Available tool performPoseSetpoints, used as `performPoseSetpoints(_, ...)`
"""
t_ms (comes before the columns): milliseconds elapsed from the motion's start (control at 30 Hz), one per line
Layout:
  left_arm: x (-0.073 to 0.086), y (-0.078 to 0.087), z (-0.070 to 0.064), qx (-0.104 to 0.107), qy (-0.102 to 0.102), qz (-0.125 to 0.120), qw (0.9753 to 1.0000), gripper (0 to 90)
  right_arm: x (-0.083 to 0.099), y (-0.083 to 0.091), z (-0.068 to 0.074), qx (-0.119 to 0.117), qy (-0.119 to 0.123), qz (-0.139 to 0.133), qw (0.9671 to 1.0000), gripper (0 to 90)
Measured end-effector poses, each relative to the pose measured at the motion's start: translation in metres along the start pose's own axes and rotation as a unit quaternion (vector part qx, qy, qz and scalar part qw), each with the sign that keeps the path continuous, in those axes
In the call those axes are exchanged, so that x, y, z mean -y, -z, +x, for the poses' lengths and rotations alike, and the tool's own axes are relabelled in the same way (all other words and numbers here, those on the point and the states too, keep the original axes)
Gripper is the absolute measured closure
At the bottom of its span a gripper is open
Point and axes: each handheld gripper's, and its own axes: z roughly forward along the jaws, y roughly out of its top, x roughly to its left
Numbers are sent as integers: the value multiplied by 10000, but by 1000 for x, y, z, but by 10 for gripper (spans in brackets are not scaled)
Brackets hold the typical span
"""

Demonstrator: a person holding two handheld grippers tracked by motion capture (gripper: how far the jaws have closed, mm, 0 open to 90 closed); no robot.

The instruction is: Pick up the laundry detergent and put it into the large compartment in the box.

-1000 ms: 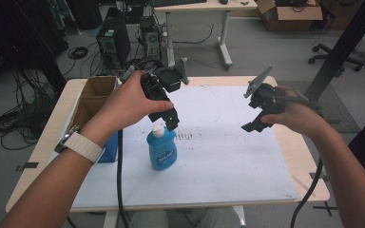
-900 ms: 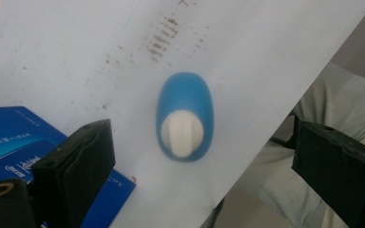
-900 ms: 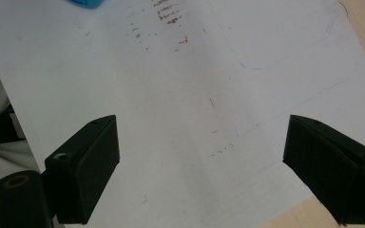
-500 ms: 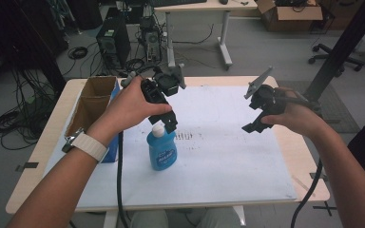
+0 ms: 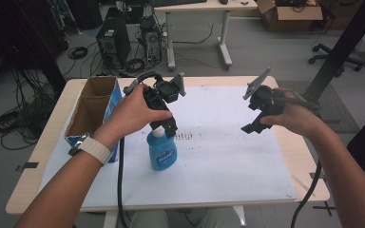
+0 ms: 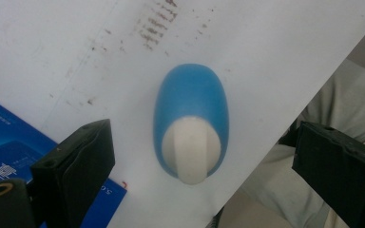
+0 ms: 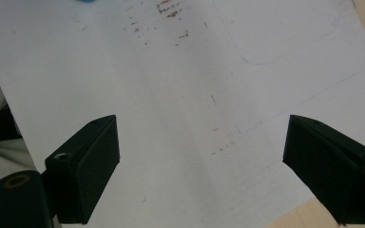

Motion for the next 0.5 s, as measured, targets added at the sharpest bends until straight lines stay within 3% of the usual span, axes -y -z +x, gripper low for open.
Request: performPoseSetpoints(500,6,-21,5,76,62,2,10000,69,0,-2,0,5,1,19,10000,118)
